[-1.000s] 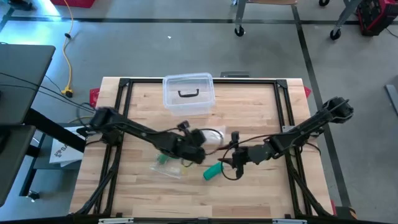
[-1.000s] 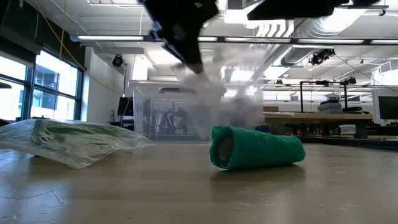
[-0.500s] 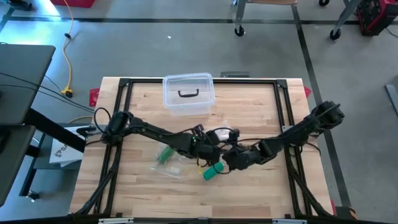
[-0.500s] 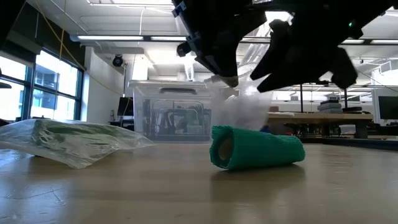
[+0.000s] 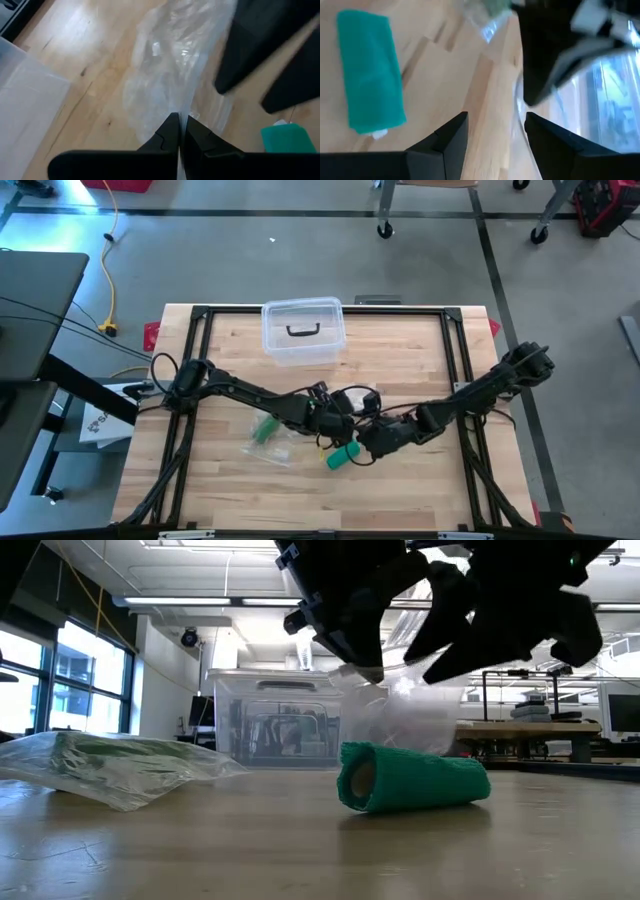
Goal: Roll bandage
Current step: Open the zip bag
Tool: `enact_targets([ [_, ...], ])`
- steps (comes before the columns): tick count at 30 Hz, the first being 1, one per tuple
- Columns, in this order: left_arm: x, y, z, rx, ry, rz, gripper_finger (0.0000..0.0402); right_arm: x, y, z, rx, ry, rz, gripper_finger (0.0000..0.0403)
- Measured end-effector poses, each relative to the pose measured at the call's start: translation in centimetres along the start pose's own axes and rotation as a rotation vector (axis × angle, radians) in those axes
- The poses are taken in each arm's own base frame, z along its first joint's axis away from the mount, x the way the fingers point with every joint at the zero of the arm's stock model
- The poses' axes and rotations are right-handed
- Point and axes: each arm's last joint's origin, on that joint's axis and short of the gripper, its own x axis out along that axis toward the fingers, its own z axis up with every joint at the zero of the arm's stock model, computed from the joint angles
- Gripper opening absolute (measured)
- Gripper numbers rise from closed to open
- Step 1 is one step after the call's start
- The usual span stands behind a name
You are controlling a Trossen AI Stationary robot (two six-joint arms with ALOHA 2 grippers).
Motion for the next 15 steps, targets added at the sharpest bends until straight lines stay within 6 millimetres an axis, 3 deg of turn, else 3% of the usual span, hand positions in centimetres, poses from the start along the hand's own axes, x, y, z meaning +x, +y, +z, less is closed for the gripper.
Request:
enact_targets([
  [5, -0.4, -0.3, -0.1, 0.006, -0.048, 0.062, 0.0000, 0.5, -0.5, -1.2, 0.061, 0.097, -0.006, 0.0190],
  [11, -1.4, -1.0, -0.4, 0.056, -0.173, 0.226, 0.0000, 0.8, -0.2, -1.0, 0.130, 0.009, 0.357, 0.0190],
  [15, -2.0, -1.6, -0.7, 0.096, -0.215, 0.278, 0.0000, 0.6, -0.4, -0.2, 0.135, -0.030, 0.351, 0.0190],
])
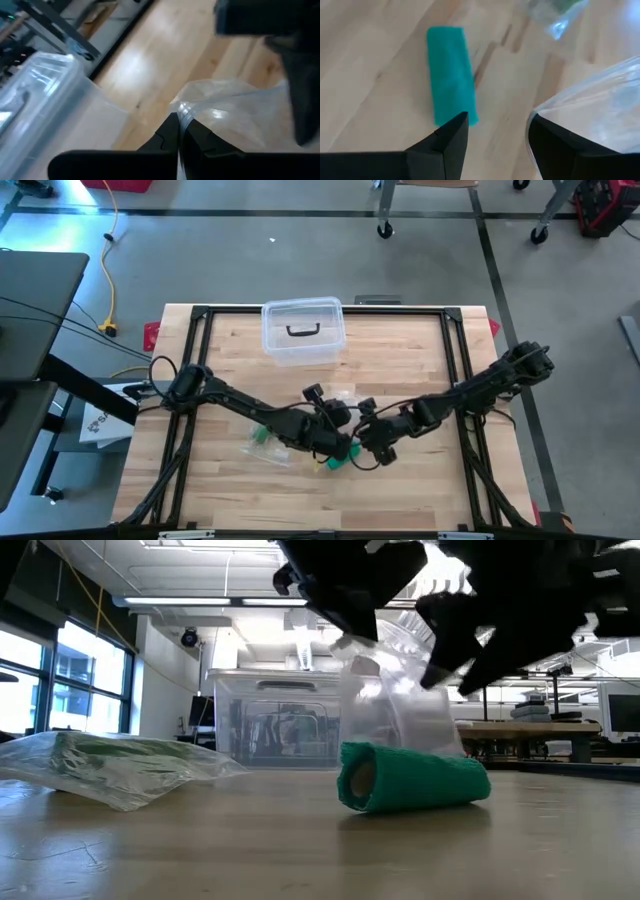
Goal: Roll bandage
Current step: Open the zip bag, then put the dark green bandage into the zip bag
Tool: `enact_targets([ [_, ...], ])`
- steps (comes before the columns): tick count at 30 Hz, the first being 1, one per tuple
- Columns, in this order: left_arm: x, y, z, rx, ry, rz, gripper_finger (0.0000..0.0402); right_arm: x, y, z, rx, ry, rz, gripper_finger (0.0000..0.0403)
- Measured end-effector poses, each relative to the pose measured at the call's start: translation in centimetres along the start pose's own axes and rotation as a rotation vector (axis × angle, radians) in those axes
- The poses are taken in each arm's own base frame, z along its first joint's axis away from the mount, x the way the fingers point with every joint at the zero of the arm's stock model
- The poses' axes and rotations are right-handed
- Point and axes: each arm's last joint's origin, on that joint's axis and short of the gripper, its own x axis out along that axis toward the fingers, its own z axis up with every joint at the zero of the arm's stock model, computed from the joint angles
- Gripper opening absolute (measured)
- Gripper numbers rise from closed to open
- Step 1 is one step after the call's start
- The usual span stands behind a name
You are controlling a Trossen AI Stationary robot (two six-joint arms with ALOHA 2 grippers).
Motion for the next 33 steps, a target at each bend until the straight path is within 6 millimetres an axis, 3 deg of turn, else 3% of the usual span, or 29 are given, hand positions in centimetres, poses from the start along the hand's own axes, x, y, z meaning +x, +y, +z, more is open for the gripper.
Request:
enact_targets([
  [4, 0.2, 0.2, -0.2, 0.015, 0.011, 0.026, 0.0000, -1.0, 0.2, 1.8, -0.040, -0.028, -0.093, 0.0190],
  [10, 0.0, 0.9, -1.6, 0.022, 0.109, 0.070, 0.0000, -2.5, 1.3, 3.7, -0.077, -0.064, -0.038, 0.0190],
  [13, -0.7, 1.0, -2.5, 0.025, 0.167, 0.073, 0.0000, -1.7, 1.8, 3.2, -0.045, -0.143, 0.047, 0.0190],
  [19, -1.8, 1.2, -4.0, 0.005, 0.307, 0.061, 0.0000, 1.1, 1.6, -0.8, 0.120, -0.293, 0.089, 0.0190],
  [21, -2.1, 1.5, -4.2, -0.026, 0.315, 0.101, 0.0000, 1.4, 1.6, -1.3, 0.182, -0.381, 0.120, 0.0190],
  [25, -1.9, 2.3, -4.7, 0.105, 0.339, 0.143, 0.0000, 0.9, 2.5, -1.2, 0.132, -0.461, 0.170, 0.0190],
  [30, -1.8, 1.0, -4.3, 0.044, 0.318, 0.057, 0.0000, -0.8, 0.5, 1.0, 0.113, -0.468, -0.136, 0.0190],
  [33, -1.9, 0.9, -4.2, -0.008, 0.303, 0.058, 0.0000, -1.6, 0.5, 1.2, 0.068, -0.373, -0.072, 0.0192],
])
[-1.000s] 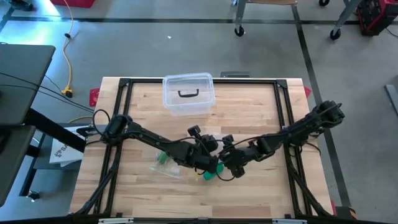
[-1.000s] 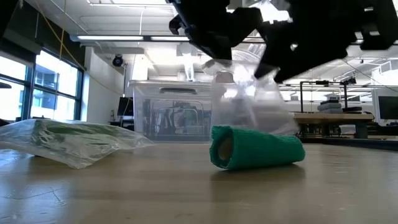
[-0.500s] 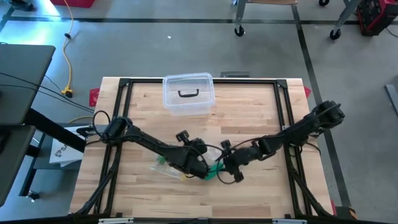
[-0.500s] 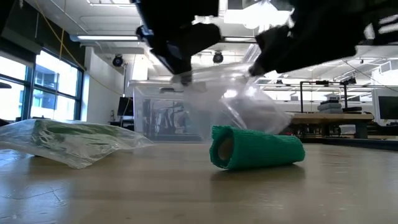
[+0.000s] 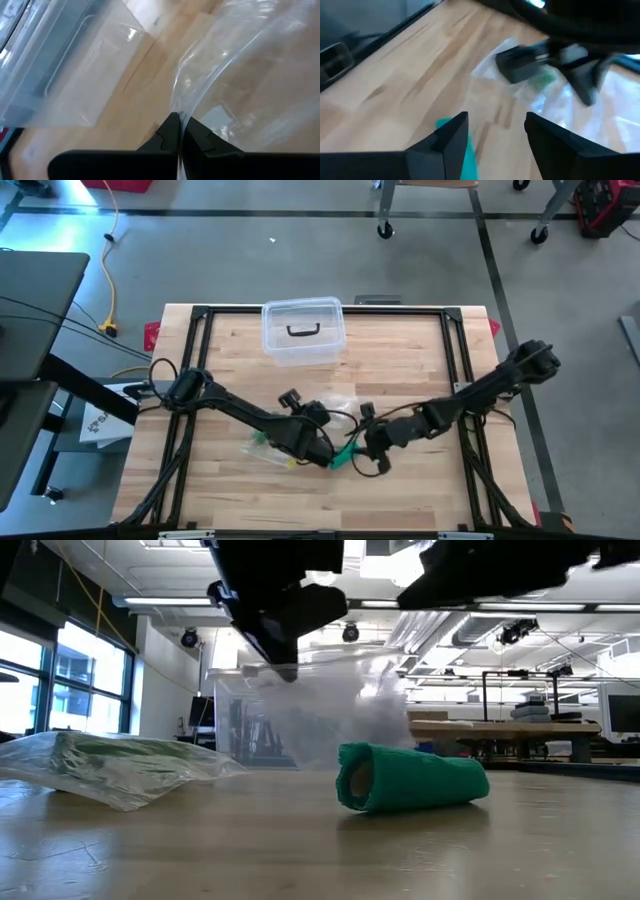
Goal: Roll bandage
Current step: Put the dark green bandage into the zip bag
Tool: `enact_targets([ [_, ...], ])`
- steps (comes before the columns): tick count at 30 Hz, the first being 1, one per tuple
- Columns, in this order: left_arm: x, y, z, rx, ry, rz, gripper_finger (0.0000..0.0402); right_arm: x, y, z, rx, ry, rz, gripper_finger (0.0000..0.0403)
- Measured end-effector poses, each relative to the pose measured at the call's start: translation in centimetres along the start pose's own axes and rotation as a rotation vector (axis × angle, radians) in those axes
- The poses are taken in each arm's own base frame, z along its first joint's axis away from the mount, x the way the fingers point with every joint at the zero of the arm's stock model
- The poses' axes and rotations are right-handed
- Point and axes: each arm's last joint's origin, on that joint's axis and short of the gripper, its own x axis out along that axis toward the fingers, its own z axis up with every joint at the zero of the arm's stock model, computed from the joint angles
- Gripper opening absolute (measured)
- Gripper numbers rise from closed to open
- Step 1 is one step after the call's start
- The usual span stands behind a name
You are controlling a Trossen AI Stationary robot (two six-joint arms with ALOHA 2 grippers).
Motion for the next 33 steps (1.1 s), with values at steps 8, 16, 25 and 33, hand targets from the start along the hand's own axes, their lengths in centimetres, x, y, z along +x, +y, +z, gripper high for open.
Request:
enact_targets([
  [8, 0.3, -0.2, -0.3, -0.147, -0.008, 0.027, 0.0000, -0.7, 1.0, -0.4, 0.030, 0.092, 0.280, 0.0211],
  [16, 0.3, -0.3, -1.1, -0.138, 0.028, 0.042, 0.0000, 0.5, 0.0, -6.1, 0.134, 0.103, 0.195, 0.0211],
  [25, 0.1, 0.3, -1.9, -0.111, 0.120, 0.069, 0.0000, 3.8, 0.6, -8.6, 0.118, 0.114, 0.225, 0.0211],
  [33, -0.2, 0.4, -2.4, -0.106, 0.167, 0.074, 0.0000, 6.1, 1.1, -9.7, 0.136, 0.175, 0.269, 0.0209],
])
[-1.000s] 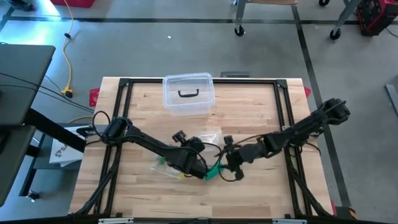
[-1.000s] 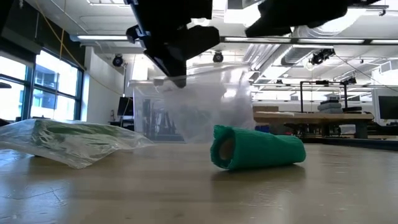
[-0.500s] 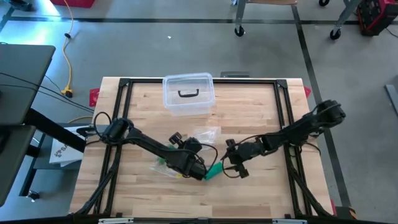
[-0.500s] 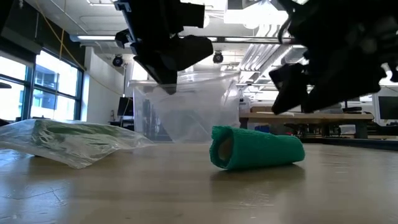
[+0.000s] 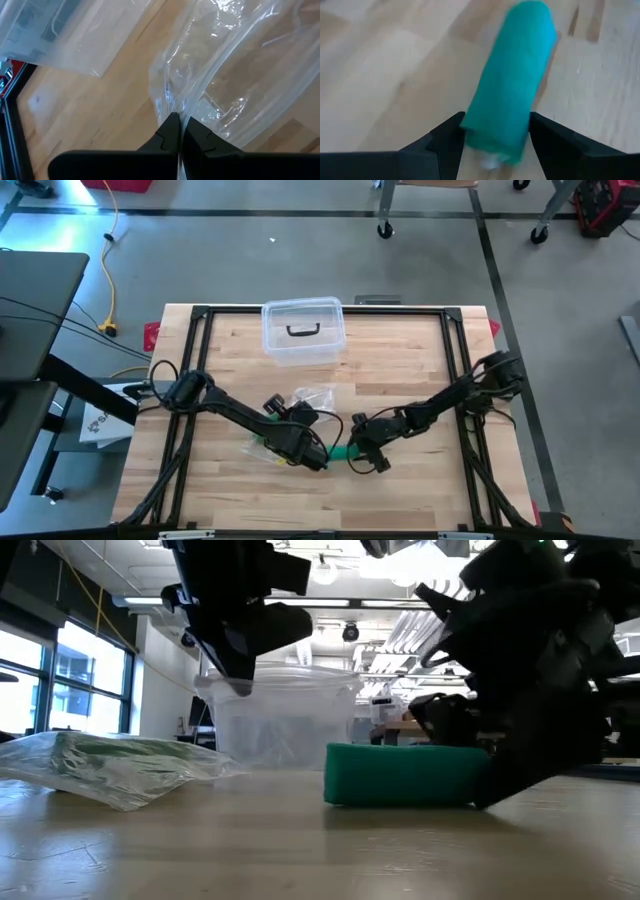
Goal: Roll bandage
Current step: Put the dark green bandage into the zip bag
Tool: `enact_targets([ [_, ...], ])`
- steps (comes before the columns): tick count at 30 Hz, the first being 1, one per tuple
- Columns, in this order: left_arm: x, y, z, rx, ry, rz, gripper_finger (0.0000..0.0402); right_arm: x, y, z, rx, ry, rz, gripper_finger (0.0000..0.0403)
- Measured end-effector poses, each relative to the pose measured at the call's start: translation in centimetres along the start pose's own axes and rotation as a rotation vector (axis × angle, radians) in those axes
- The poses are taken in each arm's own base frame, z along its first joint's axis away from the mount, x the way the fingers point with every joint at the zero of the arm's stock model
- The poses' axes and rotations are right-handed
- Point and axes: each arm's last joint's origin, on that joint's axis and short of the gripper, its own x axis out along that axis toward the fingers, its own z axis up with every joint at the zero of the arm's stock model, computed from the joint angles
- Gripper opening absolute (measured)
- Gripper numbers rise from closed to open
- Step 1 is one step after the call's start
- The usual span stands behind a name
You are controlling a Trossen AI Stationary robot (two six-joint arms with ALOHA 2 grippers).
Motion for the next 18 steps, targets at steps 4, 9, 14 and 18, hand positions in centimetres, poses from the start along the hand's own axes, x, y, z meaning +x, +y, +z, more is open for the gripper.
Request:
enact_targets([
  [4, 0.0, -0.1, 0.0, -0.004, -0.001, -0.005, 0.0000, 0.0, -0.2, 0.0, 0.062, 0.001, 0.007, 0.0177],
  [9, 0.4, -0.6, 0.0, -0.014, -0.007, -0.015, 0.0000, -0.9, 0.1, 0.9, 0.104, -0.041, 0.007, 0.0082],
  [14, 1.5, -2.1, -0.2, -0.015, -0.012, -0.035, 0.0000, -2.8, 1.0, 2.0, 0.156, -0.034, 0.007, 0.0023],
  [18, 3.0, -3.7, 0.1, -0.032, -0.024, -0.091, 0.0000, -5.3, 2.1, 2.3, 0.226, 0.026, -0.153, 0.0032],
])
